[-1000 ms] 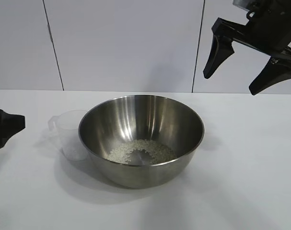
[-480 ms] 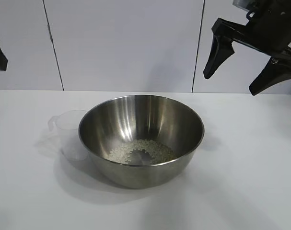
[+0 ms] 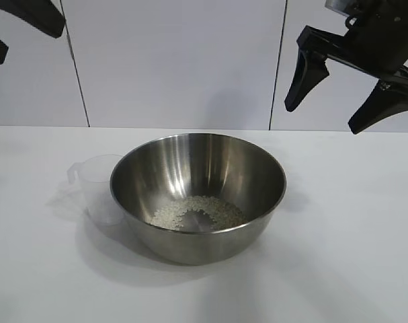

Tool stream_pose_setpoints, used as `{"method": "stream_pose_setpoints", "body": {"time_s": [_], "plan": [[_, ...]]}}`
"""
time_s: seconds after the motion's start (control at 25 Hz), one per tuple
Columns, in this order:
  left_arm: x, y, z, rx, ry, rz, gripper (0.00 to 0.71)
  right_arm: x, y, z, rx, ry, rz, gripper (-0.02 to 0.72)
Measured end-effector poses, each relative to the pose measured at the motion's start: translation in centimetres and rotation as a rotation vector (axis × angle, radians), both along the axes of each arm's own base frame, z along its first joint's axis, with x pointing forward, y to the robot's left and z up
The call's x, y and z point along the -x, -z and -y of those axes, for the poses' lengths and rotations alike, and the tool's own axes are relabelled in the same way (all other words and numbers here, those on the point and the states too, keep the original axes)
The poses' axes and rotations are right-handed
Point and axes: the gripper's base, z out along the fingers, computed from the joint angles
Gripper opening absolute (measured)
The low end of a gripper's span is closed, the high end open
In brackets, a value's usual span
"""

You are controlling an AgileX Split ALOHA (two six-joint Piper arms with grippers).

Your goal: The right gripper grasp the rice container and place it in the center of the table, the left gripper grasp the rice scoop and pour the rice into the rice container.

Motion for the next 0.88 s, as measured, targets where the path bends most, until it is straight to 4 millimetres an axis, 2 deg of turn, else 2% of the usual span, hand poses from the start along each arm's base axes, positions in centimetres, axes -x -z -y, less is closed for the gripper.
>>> {"method": "stream_pose_setpoints", "body": {"time_s": [0.28, 0.56, 0.88], "plan": [[-1.4, 2.5, 0.5, 0.007, 0.0, -0.112, 0.657, 0.0, -0.2, -0.4, -0.05, -0.001, 0.001, 0.661], [-1.0, 2.7, 2.3, 0.006, 0.047, -0.116, 0.657, 0.0, -0.3, -0.5, -0.069, 0.0, 0.0, 0.661], [-0.9, 2.7, 2.5, 0.006, 0.052, -0.116, 0.657, 0.0, -0.3, -0.6, -0.078, -0.001, 0.0, 0.661]]}}
